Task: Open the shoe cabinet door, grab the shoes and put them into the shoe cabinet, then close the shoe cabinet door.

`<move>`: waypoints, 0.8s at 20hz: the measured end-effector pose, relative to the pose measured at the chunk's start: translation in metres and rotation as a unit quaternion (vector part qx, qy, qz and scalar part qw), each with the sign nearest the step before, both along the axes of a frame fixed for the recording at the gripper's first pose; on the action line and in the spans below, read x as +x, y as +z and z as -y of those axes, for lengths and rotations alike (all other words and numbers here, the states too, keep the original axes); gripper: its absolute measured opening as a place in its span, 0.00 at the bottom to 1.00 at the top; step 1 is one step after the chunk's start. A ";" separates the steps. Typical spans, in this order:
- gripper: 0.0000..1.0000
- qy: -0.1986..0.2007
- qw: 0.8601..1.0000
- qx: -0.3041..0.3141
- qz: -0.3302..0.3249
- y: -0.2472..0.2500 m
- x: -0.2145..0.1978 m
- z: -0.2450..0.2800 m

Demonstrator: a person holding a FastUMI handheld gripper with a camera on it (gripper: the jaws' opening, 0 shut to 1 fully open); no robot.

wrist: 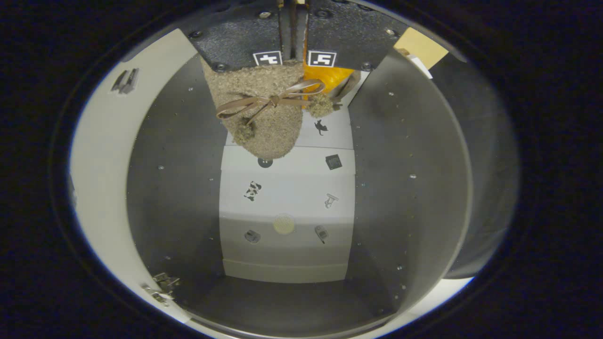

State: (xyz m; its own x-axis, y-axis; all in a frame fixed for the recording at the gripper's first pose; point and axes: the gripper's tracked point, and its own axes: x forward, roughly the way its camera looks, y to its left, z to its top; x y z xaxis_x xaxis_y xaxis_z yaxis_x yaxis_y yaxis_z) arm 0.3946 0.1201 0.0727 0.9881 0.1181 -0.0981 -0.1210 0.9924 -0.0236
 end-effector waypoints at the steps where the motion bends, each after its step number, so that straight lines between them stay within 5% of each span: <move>1: 0.07 0.002 1.000 0.001 -0.006 -0.003 0.012 -0.003; 12: 0.09 -0.037 0.995 0.015 -0.088 -0.063 0.116 -0.005; 16: 0.19 -0.064 0.991 0.016 -0.113 -0.079 0.124 0.009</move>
